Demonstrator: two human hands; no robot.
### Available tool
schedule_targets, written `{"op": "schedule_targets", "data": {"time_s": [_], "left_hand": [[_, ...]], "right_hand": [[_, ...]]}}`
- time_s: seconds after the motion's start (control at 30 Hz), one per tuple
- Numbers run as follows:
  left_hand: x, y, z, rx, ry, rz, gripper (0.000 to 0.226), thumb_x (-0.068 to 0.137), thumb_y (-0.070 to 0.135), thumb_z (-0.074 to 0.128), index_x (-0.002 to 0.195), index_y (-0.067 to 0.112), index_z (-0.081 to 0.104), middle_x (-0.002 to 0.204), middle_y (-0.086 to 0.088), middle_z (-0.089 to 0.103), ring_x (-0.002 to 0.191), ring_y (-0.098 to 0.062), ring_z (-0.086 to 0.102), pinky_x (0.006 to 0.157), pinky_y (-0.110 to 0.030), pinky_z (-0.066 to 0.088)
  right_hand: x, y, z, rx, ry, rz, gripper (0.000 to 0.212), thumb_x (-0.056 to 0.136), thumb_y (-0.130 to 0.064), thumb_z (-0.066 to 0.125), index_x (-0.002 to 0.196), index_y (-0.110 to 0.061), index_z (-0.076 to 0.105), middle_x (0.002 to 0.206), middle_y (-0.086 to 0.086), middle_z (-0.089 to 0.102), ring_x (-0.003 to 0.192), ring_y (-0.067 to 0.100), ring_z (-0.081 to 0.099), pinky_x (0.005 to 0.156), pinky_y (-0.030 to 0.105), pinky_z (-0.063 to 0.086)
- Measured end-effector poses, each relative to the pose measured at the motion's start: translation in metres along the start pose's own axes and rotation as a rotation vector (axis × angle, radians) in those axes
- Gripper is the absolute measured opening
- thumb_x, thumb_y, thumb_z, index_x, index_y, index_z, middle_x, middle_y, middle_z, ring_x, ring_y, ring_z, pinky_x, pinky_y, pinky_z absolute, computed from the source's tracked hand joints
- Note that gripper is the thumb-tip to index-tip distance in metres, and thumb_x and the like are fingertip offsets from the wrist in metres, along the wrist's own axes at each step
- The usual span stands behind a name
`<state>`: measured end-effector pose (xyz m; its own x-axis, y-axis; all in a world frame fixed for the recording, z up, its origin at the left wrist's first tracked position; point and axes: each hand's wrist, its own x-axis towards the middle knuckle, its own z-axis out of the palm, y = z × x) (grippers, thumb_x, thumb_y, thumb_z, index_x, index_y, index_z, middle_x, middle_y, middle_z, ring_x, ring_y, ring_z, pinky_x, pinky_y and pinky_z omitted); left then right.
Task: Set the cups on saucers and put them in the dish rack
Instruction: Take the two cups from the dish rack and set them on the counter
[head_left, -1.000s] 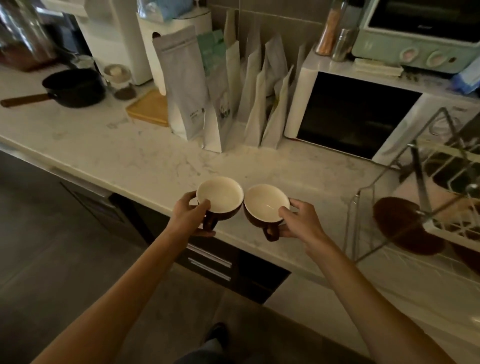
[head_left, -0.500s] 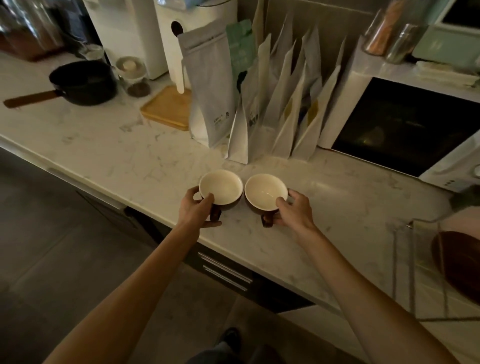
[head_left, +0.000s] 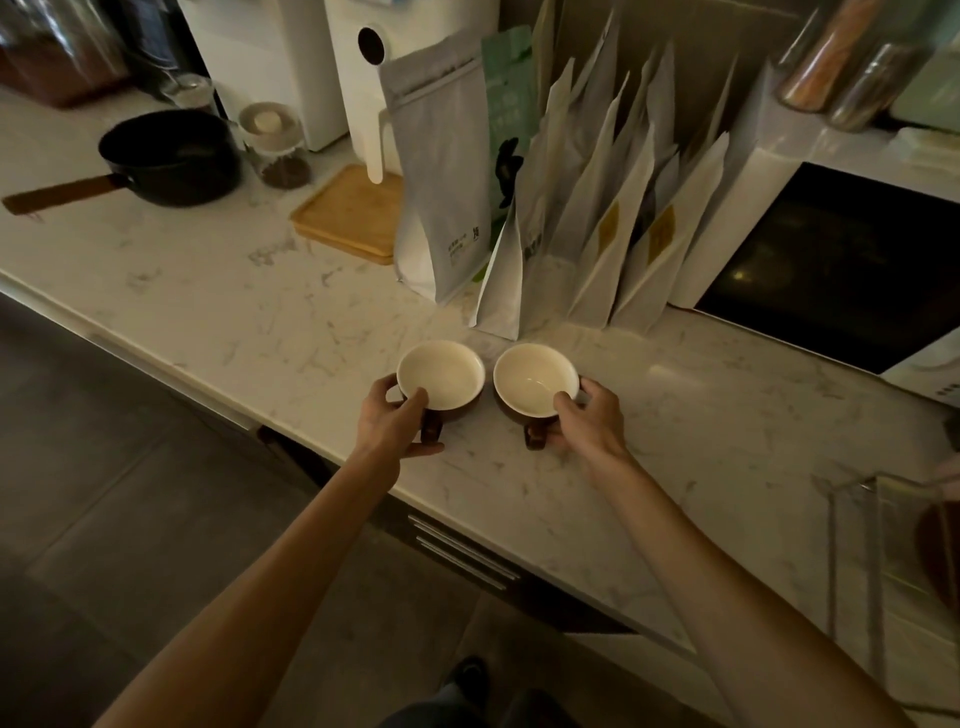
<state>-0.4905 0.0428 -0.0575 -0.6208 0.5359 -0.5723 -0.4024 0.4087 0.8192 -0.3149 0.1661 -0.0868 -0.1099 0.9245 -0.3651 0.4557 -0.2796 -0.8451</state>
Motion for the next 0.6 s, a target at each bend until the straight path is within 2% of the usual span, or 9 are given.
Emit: {"op": "schedule_targets", "data": {"time_s": [0.13, 0.27, 0.37, 0.53, 0.6], "left_hand": [[0.0029, -0.0019, -0.0015, -0.010, -0.006, 0.001, 0.054, 0.092, 0.019, 0.061, 0.141, 0.024, 0.038, 0.127, -0.017, 0.051, 0.097, -0.028, 0.061, 0.049, -0.039, 0.060], [0.0050, -0.0023, -0.0034, -0.021, -0.016, -0.003, 0.054, 0.092, 0.018, 0.060, 0.140, 0.024, 0.037, 0.126, -0.017, 0.051, 0.091, -0.024, 0.061, 0.051, -0.040, 0.060], [0.0060, -0.0035, -0.0037, -0.021, -0.014, -0.005, 0.054, 0.092, 0.018, 0.061, 0.140, 0.026, 0.037, 0.126, -0.016, 0.051, 0.095, -0.026, 0.061, 0.050, -0.040, 0.060], [0.0078, -0.0051, -0.0043, 0.009, -0.007, -0.002, 0.055, 0.092, 0.018, 0.060, 0.140, 0.027, 0.036, 0.127, -0.014, 0.051, 0.101, -0.027, 0.059, 0.051, -0.040, 0.059], [0.0089, -0.0053, -0.0043, 0.032, 0.000, 0.010, 0.053, 0.092, 0.017, 0.060, 0.139, 0.026, 0.037, 0.128, -0.014, 0.052, 0.103, -0.028, 0.060, 0.054, -0.039, 0.059]], "right_hand": [[0.0007, -0.0009, 0.0012, 0.003, 0.025, 0.002, 0.057, 0.068, -0.035, 0.056, 0.123, -0.023, 0.061, 0.116, 0.003, 0.066, 0.092, 0.028, 0.070, 0.077, 0.047, 0.061], [-0.0021, -0.0062, 0.0011, -0.023, 0.020, -0.005, 0.052, 0.075, -0.029, 0.058, 0.127, -0.020, 0.060, 0.119, 0.003, 0.065, 0.095, 0.028, 0.070, 0.081, 0.047, 0.061], [-0.0050, -0.0084, 0.0001, -0.037, 0.018, -0.013, 0.054, 0.077, -0.030, 0.057, 0.130, -0.018, 0.058, 0.121, 0.001, 0.064, 0.098, 0.027, 0.068, 0.085, 0.045, 0.059], [-0.0051, -0.0068, -0.0006, -0.025, -0.019, 0.008, 0.055, 0.080, -0.027, 0.056, 0.135, -0.019, 0.054, 0.119, 0.006, 0.066, 0.090, 0.029, 0.072, 0.079, 0.045, 0.062], [-0.0053, -0.0062, -0.0003, -0.031, -0.016, 0.008, 0.058, 0.073, -0.033, 0.054, 0.131, -0.022, 0.056, 0.116, 0.007, 0.068, 0.090, 0.030, 0.072, 0.081, 0.047, 0.061]]}}
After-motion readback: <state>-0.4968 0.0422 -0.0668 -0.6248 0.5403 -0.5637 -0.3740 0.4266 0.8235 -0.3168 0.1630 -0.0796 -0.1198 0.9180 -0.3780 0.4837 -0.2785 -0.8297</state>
